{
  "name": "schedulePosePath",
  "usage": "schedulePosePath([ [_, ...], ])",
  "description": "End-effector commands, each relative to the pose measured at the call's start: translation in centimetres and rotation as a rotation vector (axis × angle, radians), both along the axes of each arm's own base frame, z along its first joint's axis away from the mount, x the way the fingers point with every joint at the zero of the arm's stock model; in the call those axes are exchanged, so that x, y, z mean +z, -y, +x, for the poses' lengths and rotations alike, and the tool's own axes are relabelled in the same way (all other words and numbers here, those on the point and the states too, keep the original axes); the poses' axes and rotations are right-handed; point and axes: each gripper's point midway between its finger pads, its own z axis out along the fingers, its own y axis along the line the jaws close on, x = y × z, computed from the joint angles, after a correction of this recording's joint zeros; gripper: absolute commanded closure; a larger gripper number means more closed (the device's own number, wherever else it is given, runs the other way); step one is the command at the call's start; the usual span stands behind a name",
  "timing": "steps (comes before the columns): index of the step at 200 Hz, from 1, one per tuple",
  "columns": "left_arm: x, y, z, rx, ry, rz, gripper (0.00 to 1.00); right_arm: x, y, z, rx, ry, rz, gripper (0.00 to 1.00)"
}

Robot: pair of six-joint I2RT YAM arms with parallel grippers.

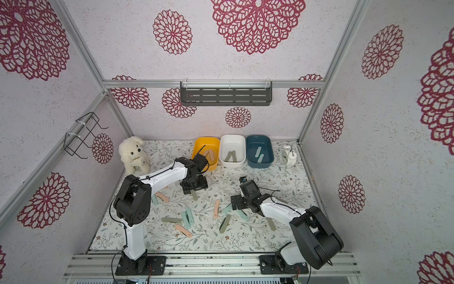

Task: Place the fruit knives into the storage box by color
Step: Pick up the fruit knife from the center of the board.

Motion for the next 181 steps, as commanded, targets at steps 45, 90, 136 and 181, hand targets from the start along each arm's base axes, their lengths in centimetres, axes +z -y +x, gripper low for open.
schedulePosePath([
  [45,-0.9,-1.3,-0.3,0.070,-0.008,-0.049,0.39,2.1,-1.0,1.5,-0.003,0.048,0.033,0.01],
  [90,-3.9,-1.1,-0.4,0.072,-0.064,-0.058,0.60,2.2,-1.3,1.9,0.002,0.040,0.038,0.01],
  [136,-4.5,-1.5,-0.6,0.085,-0.076,-0.075,0.76,2.4,-1.6,2.4,-0.001,0.040,0.051,0.01],
  [181,-2.9,-0.3,0.6,0.041,-0.034,-0.112,0.81,2.8,-1.1,3.0,-0.024,0.055,0.053,0.01],
])
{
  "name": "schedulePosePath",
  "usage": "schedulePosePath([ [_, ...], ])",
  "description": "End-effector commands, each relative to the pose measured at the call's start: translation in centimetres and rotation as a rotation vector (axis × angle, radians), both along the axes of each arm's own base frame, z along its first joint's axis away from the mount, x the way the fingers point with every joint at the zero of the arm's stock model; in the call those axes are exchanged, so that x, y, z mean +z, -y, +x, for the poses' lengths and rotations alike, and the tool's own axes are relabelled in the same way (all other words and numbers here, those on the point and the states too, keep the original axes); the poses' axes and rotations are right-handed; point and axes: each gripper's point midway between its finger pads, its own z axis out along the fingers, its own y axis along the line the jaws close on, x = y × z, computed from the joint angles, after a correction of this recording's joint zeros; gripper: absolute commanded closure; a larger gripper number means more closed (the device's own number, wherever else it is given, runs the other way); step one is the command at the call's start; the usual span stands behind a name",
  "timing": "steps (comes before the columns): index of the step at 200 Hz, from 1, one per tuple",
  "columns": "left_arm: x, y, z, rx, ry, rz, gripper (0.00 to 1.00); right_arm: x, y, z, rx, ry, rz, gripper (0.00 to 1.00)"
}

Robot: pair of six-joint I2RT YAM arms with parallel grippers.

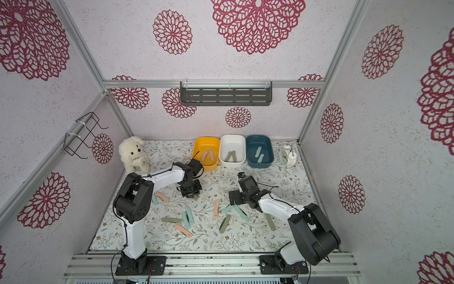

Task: Place the fruit knives into the storage box by color
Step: Pick up the fruit knife from the center of the board, then place the fruit knife in the storage box.

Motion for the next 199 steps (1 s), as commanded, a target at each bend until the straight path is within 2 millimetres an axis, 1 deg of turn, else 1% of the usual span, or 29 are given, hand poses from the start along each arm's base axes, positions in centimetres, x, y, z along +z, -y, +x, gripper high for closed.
schedulePosePath([
  [1,0.8,0.8,1.2,-0.033,0.040,-0.032,0.81,1.1,0.1,1.0,-0.023,0.026,0.023,0.01],
  [13,2.3,2.4,1.9,-0.088,0.080,-0.056,0.81,1.1,0.5,1.4,-0.042,0.031,0.046,0.01],
  [37,5.7,4.8,4.0,-0.173,0.171,-0.058,0.82,2.3,0.9,3.0,-0.075,0.080,0.081,0.01],
  [47,6.8,5.7,5.0,-0.198,0.205,-0.072,0.82,2.5,1.1,3.4,-0.083,0.095,0.086,0.01],
  [71,9.2,8.5,8.4,-0.250,0.290,-0.124,0.82,2.4,2.0,4.8,-0.116,0.111,0.103,0.01],
  [87,9.9,9.9,10.6,-0.291,0.327,-0.123,0.82,2.6,2.6,5.6,-0.135,0.121,0.111,0.01],
  [93,10.7,10.5,11.7,-0.301,0.358,-0.127,0.82,2.7,2.7,5.9,-0.141,0.125,0.113,0.01],
  [99,10.7,11.0,12.6,-0.312,0.376,-0.128,0.82,2.8,2.9,6.1,-0.146,0.128,0.116,0.01],
  [103,11.2,11.6,13.4,-0.318,0.403,-0.139,0.82,2.9,3.1,6.2,-0.150,0.128,0.120,0.01],
  [109,11.3,12.4,14.4,-0.327,0.431,-0.153,0.82,2.9,3.2,6.3,-0.153,0.130,0.123,0.01],
  [112,11.7,12.7,14.9,-0.330,0.452,-0.161,0.82,2.9,3.2,6.3,-0.155,0.131,0.123,0.01],
  [116,11.6,13.2,15.6,-0.338,0.470,-0.169,0.82,2.9,3.4,6.4,-0.158,0.128,0.124,0.01],
  [133,12.0,15.5,18.2,-0.362,0.566,-0.218,0.82,2.8,3.6,6.6,-0.162,0.119,0.128,0.01],
  [152,11.6,17.8,20.4,-0.384,0.653,-0.267,0.81,2.8,3.9,6.8,-0.166,0.117,0.127,0.01],
  [161,11.2,18.7,21.2,-0.384,0.677,-0.298,0.81,2.6,4.1,6.8,-0.168,0.112,0.124,0.01],
  [176,10.1,19.5,22.3,-0.377,0.699,-0.324,0.81,2.3,4.3,6.8,-0.168,0.102,0.124,0.01],
  [184,9.4,19.8,22.6,-0.375,0.699,-0.328,0.80,2.2,4.4,6.8,-0.172,0.100,0.122,0.01],
  [199,9.0,20.2,22.9,-0.371,0.702,-0.345,0.78,2.1,4.6,6.7,-0.173,0.095,0.123,0.01],
])
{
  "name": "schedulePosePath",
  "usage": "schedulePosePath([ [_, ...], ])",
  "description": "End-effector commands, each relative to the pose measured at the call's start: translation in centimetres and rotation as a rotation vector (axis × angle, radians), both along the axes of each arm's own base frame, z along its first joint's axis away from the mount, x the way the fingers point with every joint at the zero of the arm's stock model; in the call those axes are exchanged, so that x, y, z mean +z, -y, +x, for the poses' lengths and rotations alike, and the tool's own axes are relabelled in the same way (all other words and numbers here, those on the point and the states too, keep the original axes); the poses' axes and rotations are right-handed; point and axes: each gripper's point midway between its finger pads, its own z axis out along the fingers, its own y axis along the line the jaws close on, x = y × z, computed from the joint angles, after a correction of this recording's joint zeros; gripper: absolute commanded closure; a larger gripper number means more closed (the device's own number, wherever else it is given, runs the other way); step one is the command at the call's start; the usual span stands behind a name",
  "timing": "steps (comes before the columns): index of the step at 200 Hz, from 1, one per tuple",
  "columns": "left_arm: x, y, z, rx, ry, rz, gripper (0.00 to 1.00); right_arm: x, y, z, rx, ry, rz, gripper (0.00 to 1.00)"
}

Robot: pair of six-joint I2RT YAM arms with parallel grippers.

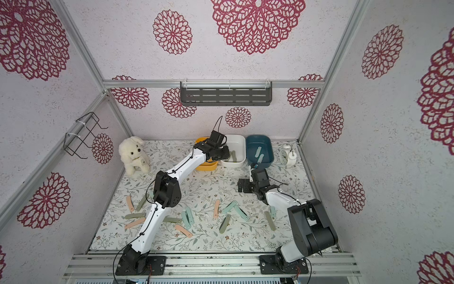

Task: Place the fruit knives into the storage box by color
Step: Place the fruit knife in the storage box, then pick up the fruit knife from the center of the board.

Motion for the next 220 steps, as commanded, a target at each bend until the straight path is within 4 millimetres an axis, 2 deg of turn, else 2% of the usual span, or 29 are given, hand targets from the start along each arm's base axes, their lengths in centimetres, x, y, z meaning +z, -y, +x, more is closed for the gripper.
schedulePosePath([
  [1,0.5,1.6,1.1,-0.029,0.057,-0.059,0.77,0.8,0.0,0.8,0.000,0.017,0.018,0.01],
  [13,0.2,1.6,1.1,-0.030,0.058,-0.055,0.73,0.8,0.0,0.7,0.001,0.015,0.021,0.01],
  [41,1.3,1.5,1.0,-0.038,0.071,-0.057,0.64,0.6,-0.2,0.4,0.033,0.007,0.017,0.01],
  [47,1.7,1.6,0.9,-0.045,0.064,-0.077,0.57,0.7,-0.5,0.1,0.055,0.007,0.023,0.01],
  [63,3.9,2.1,0.1,-0.074,0.049,-0.138,0.39,1.1,-1.0,-0.6,0.091,0.010,0.047,0.01],
  [79,5.9,2.0,-1.1,-0.090,0.041,-0.148,0.25,0.9,-0.5,-1.8,0.075,-0.032,0.043,0.01],
  [93,8.2,1.9,-2.5,-0.106,0.041,-0.162,0.14,0.0,0.0,-3.5,0.046,-0.108,0.036,0.05],
  [117,11.4,1.0,-5.7,-0.126,0.034,-0.162,0.00,-0.8,-0.5,-6.9,0.035,-0.207,-0.016,0.09],
  [134,11.8,0.3,-7.9,-0.138,0.020,-0.156,0.03,-1.6,-1.0,-9.1,0.028,-0.267,-0.025,0.15],
  [159,10.5,-1.1,-10.3,-0.147,-0.018,-0.141,0.03,-3.2,-1.4,-11.5,0.045,-0.328,-0.122,0.18],
  [187,9.0,-2.5,-12.2,-0.147,-0.069,-0.105,0.03,-3.8,-1.4,-13.0,0.057,-0.337,-0.186,0.23],
  [220,8.5,-3.8,-13.5,-0.127,-0.077,-0.090,0.03,-4.8,-1.9,-14.5,0.103,-0.351,-0.289,0.25],
])
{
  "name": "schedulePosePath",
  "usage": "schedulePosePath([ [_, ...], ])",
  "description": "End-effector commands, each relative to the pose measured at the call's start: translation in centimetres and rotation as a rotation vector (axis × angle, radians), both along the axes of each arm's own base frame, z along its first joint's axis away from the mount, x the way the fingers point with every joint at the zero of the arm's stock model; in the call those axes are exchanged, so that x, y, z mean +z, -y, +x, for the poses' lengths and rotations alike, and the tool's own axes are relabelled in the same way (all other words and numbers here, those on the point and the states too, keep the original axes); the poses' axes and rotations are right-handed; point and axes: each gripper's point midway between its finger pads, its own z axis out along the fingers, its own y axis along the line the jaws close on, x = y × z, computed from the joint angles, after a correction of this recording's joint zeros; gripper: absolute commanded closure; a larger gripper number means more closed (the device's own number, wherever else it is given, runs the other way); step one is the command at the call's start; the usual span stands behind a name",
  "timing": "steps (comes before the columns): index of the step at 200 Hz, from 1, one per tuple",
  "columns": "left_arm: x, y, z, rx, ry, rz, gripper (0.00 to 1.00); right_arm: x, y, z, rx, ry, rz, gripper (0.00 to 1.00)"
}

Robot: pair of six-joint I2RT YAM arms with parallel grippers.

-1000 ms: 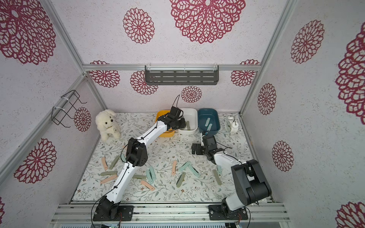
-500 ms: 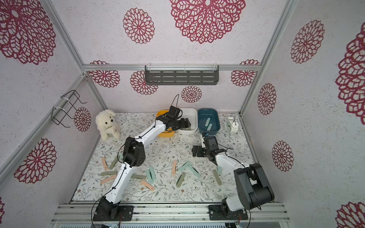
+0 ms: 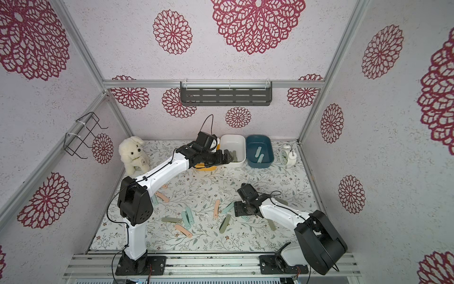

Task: Place the fruit knives into the storage box by color
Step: Pick up the fruit knife from the center of the board.

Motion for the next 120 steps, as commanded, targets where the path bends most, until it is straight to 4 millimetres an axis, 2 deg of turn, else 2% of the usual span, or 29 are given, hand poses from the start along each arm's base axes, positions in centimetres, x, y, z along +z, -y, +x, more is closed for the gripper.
schedulePosePath([
  [1,0.4,-0.8,-0.7,0.008,0.012,0.004,0.03,-0.7,0.8,-0.9,-0.005,-0.013,-0.097,0.25],
  [10,-0.1,-1.0,-0.8,0.015,0.001,0.014,0.03,-1.0,0.8,-1.3,0.001,-0.023,-0.102,0.25],
  [12,1.3,-1.2,-0.9,0.017,0.024,0.000,0.03,-1.1,0.8,-1.3,0.001,-0.025,-0.102,0.25],
  [17,1.9,-1.3,-1.1,0.019,0.032,-0.004,0.03,-1.2,0.8,-1.4,0.002,-0.028,-0.101,0.25],
  [55,1.8,-1.3,-1.8,0.020,0.036,-0.012,0.03,-1.8,0.6,-1.7,0.015,-0.044,-0.096,0.30],
  [94,1.4,-1.2,-2.3,0.016,0.029,-0.008,0.03,-2.6,1.4,-2.0,-0.006,-0.054,-0.129,0.42],
  [120,1.5,-1.2,-2.3,0.012,0.033,-0.008,0.03,-3.0,1.6,-1.5,-0.025,-0.049,-0.155,0.54],
])
